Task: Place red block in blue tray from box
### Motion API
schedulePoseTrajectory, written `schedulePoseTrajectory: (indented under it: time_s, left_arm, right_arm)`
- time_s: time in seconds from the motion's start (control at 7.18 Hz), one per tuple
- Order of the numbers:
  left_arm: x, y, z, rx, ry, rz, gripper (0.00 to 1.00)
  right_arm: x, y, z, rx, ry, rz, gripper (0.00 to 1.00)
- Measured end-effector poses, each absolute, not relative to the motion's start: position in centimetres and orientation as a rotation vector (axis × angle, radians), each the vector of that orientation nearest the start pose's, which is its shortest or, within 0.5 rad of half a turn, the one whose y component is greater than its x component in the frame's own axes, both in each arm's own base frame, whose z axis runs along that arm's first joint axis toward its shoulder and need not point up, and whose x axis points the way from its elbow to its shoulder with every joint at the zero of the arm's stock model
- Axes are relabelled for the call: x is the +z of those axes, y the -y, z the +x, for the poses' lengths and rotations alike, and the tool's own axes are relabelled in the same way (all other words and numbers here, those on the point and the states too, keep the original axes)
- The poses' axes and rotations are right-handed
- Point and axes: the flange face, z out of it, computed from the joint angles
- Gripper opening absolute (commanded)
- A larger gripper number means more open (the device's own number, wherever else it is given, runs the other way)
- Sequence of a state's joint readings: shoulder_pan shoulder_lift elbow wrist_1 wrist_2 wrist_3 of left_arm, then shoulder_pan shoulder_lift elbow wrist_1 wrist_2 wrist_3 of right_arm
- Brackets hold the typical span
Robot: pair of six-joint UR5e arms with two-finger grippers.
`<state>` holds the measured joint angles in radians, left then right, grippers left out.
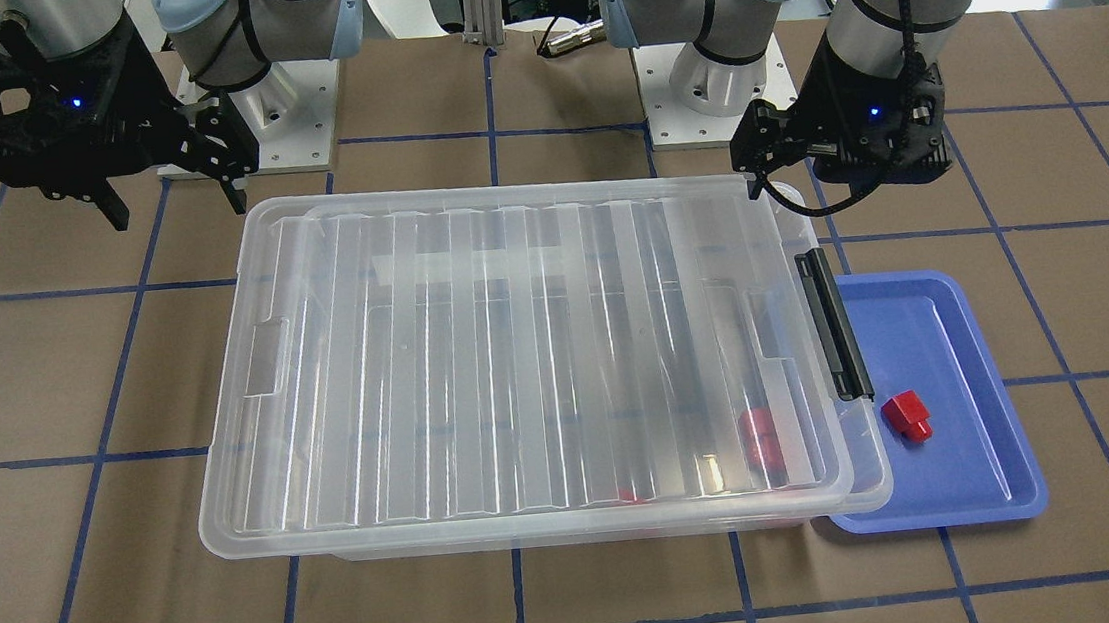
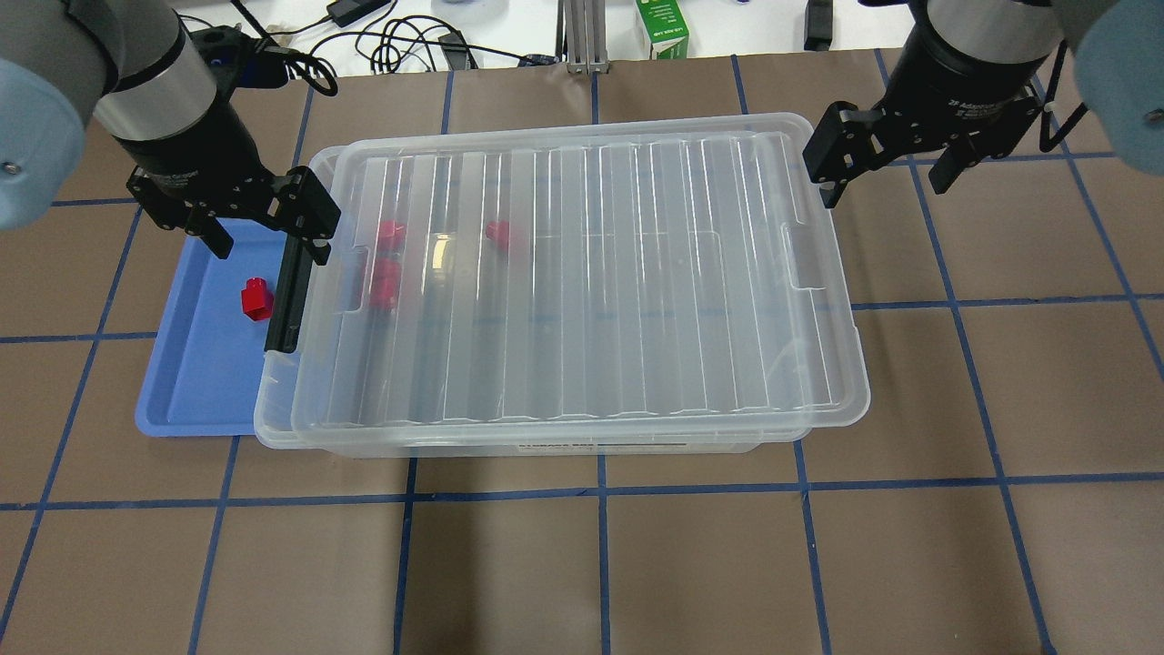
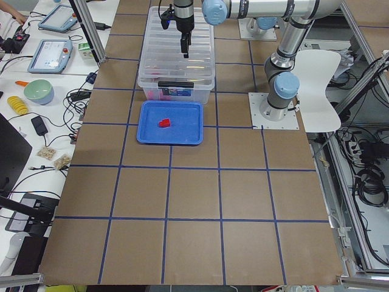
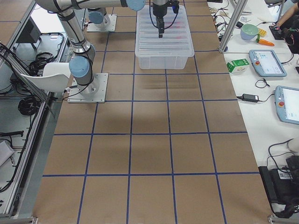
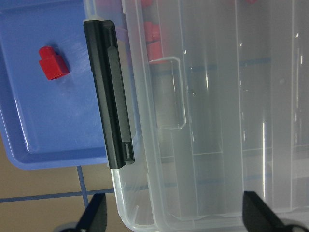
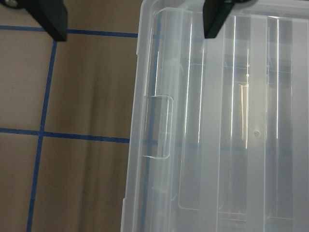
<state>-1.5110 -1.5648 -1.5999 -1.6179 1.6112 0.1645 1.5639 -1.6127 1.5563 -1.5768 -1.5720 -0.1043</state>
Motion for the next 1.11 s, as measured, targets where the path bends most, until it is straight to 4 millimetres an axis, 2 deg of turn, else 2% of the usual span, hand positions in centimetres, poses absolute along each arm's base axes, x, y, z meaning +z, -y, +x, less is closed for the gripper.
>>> schedulePoseTrajectory:
  time_s: [0.7, 1.11]
  left_arm:
    - [48.3, 48.1, -10.4, 0.088, -3.112, 0.169, 1.00]
    - [48.1, 47.8, -11.7, 0.097, -3.103, 0.182, 1.00]
  right_arm:
    - [51.3, 48.6, 13.0, -0.191, -3.137, -0.154, 1.00]
    - [51.3, 48.6, 13.0, -0.194, -3.137, -0.154, 1.00]
